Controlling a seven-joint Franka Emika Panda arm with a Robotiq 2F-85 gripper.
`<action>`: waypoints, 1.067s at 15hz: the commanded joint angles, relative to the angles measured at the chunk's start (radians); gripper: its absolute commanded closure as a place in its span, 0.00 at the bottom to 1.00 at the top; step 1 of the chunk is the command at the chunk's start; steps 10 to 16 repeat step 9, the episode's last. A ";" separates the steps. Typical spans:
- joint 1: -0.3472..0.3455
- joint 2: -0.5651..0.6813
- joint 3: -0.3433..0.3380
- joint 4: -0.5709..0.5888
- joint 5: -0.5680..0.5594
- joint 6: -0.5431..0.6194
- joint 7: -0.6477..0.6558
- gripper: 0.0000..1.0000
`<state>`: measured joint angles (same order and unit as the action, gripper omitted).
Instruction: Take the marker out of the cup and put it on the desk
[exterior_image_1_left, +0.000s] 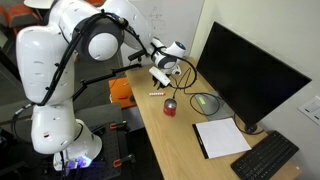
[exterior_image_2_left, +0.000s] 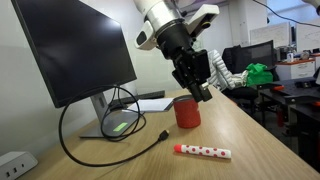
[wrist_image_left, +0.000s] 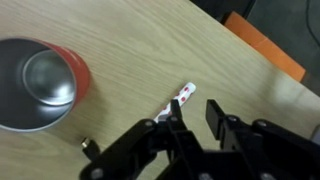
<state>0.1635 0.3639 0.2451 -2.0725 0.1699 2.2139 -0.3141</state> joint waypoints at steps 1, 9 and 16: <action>-0.035 -0.055 0.002 -0.033 0.025 0.027 -0.048 0.32; -0.083 -0.182 -0.012 -0.111 0.051 0.042 -0.137 0.00; -0.083 -0.182 -0.012 -0.111 0.051 0.042 -0.137 0.00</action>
